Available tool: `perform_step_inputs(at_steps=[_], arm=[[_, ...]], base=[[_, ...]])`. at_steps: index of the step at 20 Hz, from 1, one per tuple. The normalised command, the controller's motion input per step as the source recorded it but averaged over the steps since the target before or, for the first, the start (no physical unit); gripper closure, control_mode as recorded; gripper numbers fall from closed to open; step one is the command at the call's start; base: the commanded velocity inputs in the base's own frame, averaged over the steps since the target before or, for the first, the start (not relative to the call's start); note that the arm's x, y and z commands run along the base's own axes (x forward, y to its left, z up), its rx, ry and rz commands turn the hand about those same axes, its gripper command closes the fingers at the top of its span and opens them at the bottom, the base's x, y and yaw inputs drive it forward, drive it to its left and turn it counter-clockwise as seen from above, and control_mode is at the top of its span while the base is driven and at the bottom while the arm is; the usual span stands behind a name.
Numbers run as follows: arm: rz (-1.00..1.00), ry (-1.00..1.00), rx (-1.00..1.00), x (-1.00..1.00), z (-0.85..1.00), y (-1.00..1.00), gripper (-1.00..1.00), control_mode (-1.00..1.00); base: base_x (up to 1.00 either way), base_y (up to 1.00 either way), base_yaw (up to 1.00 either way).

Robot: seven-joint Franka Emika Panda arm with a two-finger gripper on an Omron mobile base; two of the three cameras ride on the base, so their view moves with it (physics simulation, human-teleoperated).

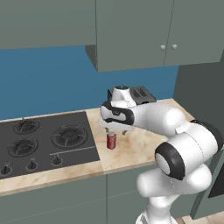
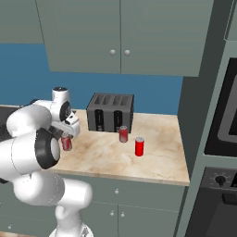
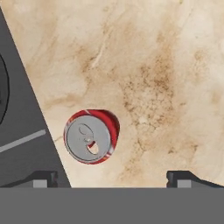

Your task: Four empty soda cans are scattered around the kitchen. Gather all the cans and cluster them next to the stove for recycling.

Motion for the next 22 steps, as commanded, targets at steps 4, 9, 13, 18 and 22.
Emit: perform_step_inputs(at_steps=[4, 9, 13, 18, 22], arm=[[0.0, 0.0, 0.0, -0.16, 0.14, -0.33, -1.0, -1.0], [0.0, 0.0, -0.01, -0.13, 0.12, -0.35, -1.0, -1.0], [0.0, 0.0, -0.01, -0.16, 0.05, -0.4, -1.0, -1.0], [0.0, 0.0, -0.03, -0.09, 0.06, -0.38, -1.0, -1.0], [0.0, -0.1, -0.05, -0.07, 0.02, -0.41, -1.0, -1.0]], base=[[0.0, 0.0, 0.0], [0.0, 0.0, 0.0], [0.0, 0.0, 0.0], [0.0, 0.0, 0.0], [0.0, 0.0, 0.0]])
